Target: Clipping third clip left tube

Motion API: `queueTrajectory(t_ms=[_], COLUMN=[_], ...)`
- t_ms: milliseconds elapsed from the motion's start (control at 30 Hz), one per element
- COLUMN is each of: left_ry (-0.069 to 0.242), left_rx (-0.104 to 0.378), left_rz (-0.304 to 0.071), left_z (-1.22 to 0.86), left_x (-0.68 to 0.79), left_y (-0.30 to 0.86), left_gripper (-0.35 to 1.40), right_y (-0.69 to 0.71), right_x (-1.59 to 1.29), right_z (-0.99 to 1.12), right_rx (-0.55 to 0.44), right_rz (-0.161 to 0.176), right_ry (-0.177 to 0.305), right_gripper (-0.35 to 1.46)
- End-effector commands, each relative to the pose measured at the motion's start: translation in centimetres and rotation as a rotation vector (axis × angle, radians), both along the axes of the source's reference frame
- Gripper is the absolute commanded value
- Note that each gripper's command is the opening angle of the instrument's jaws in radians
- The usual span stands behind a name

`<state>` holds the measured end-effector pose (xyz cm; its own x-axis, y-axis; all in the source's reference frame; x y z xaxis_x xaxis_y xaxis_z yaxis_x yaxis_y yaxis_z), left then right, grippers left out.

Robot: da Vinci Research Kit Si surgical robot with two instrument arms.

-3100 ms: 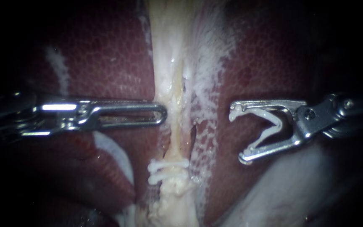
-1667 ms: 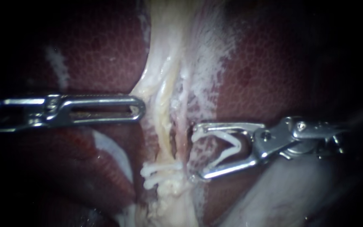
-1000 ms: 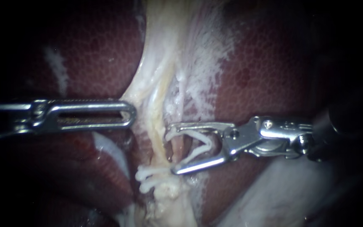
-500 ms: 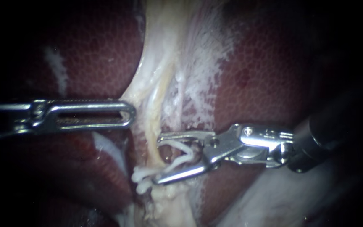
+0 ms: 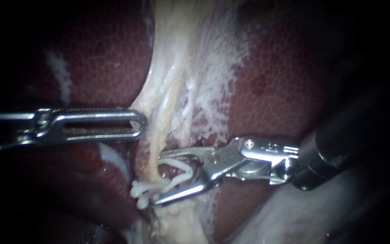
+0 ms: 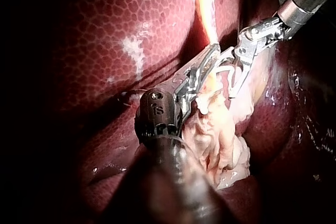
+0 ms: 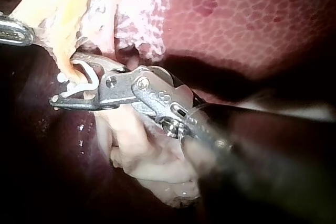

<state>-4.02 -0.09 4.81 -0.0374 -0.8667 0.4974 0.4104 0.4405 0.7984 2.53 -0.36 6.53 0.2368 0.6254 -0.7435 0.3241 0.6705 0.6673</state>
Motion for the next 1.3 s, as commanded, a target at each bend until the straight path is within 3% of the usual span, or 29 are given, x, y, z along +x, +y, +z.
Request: queueTrajectory(t_ms=[33, 267, 633, 967, 1300], left_ry=[-0.001, -0.001, 0.001, 0.001, 0.0], left_rx=[0.001, 0.0, 0.0, -0.001, 0.0], left_rz=[0.001, 0.001, 0.0, 0.0, 0.001], left_z=[0.02, 0.05, 0.0, 0.0, -0.02], left_x=[0.01, 0.01, 0.0, -0.01, 0.03], left_y=[0.0, 0.01, -0.02, -0.03, -0.03], left_gripper=[-0.35, -0.35, -0.35, -0.35, -0.35], right_y=[0.0, 0.06, 0.36, 0.4, 0.5], right_x=[0.0, 0.04, 0.14, 0.18, 0.13], right_z=[-0.03, -0.06, 0.02, 0.07, 0.14], right_rx=[0.005, 0.019, 0.027, 0.026, 0.003], right_rz=[-0.004, -0.017, 0.019, 0.024, 0.053], right_ry=[0.008, 0.061, 0.044, 0.041, 0.036], right_gripper=[0.58, 0.55, 0.56, 0.56, 0.56])
